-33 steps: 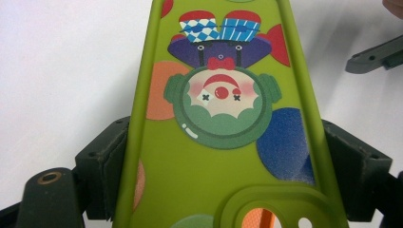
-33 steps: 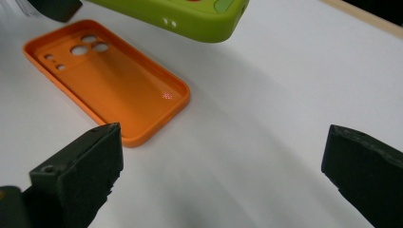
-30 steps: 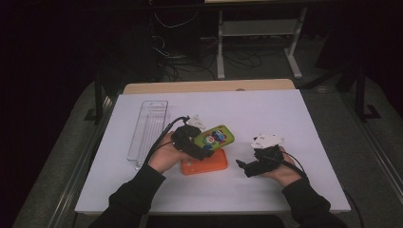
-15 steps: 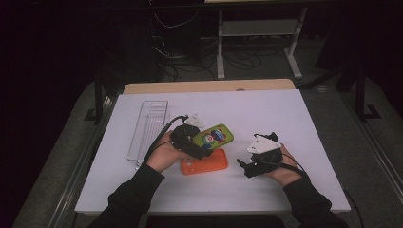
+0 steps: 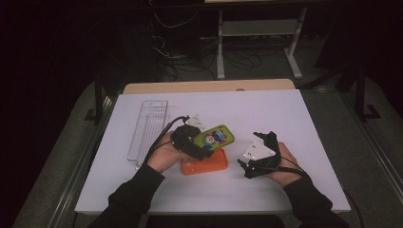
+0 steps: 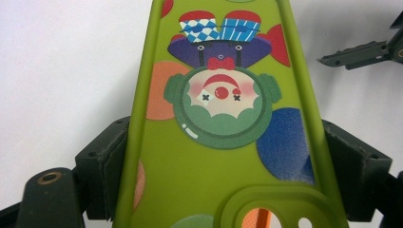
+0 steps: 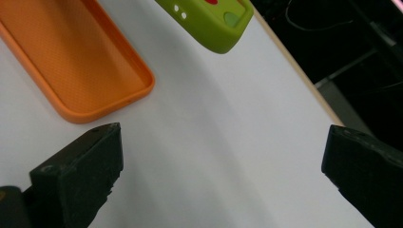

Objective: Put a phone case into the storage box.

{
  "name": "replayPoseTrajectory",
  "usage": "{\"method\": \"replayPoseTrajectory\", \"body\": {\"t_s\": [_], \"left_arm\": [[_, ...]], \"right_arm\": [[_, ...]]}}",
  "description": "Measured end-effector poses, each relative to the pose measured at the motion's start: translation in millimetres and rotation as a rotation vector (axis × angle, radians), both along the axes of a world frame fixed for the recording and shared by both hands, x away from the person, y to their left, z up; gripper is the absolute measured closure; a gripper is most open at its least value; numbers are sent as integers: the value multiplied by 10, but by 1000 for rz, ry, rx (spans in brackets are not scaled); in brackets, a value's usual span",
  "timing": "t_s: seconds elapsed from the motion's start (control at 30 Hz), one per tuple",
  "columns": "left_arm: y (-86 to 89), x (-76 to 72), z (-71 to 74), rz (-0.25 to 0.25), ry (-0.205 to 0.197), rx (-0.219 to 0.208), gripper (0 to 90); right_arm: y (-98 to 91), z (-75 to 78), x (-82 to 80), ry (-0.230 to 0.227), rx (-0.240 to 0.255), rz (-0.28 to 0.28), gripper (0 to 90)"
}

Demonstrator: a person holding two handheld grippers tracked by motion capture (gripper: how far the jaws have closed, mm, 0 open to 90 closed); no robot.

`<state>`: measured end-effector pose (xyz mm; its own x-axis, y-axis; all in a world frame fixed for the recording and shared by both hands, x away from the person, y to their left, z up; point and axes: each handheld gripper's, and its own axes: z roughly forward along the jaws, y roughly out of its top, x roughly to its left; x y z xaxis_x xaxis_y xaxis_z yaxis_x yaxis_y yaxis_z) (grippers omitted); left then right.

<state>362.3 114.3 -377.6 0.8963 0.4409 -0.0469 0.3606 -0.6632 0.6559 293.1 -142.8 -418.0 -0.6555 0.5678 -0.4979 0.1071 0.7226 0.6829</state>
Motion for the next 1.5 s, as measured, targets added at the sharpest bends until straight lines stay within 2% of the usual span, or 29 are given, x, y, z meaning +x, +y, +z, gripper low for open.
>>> {"method": "replayPoseTrajectory", "body": {"t_s": [0.07,0.2,0.27,0.57,0.63,0.73,0.87,0.93,1.0,1.13,1.2,1.5], "left_arm": [[-2,-9,-1,11,11,-5,160],[-8,-17,-7,25,20,-19,160],[-10,-20,-7,27,22,-24,160],[-16,-30,-13,30,32,-27,160],[-18,-31,-14,28,31,-27,160],[-19,-31,-16,22,29,-20,160],[-16,-28,-9,14,26,-15,160],[-15,-27,-6,10,23,-13,160],[-16,-27,-7,8,23,-10,160],[-21,-32,-3,9,25,-9,160],[-20,-33,-1,8,25,-11,160],[-13,-25,7,6,19,-10,160]], "right_arm": [[7,1,-5,-39,-27,6,0],[29,1,-29,-75,-65,9,0],[41,-5,-36,-108,-100,15,0],[80,-25,-64,-192,-202,25,0],[85,-27,-56,-226,-235,34,0],[99,-29,-69,-242,-256,40,0],[114,-39,-79,-294,-319,47,0],[126,-45,-92,-306,-328,46,0],[131,-49,-94,-332,-375,62,0],[157,-56,-111,-379,-423,72,0],[169,-60,-122,-391,-430,71,0],[209,-103,-155,-471,-521,82,0]]}}
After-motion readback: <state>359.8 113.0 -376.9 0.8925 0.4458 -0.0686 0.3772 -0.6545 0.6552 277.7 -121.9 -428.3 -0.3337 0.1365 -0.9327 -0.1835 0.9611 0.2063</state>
